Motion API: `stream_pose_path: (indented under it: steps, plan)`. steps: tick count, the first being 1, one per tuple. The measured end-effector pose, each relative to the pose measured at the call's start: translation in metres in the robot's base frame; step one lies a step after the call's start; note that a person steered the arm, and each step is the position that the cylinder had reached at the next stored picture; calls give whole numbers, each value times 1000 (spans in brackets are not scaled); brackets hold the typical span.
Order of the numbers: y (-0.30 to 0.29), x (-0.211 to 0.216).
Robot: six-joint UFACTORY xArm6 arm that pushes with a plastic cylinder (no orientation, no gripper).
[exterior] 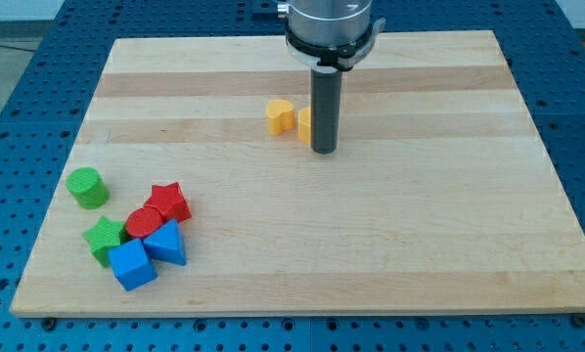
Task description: Slightly push the green star left to the red star
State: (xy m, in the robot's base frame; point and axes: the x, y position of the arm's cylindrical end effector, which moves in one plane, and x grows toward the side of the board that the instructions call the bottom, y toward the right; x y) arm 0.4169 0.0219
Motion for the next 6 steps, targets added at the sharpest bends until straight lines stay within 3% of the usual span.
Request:
stream_pose_path:
  steps: [3,4,5,6]
  plan:
    - [-9,-7]
    - [19,40]
    - [3,119]
    - [-69,179]
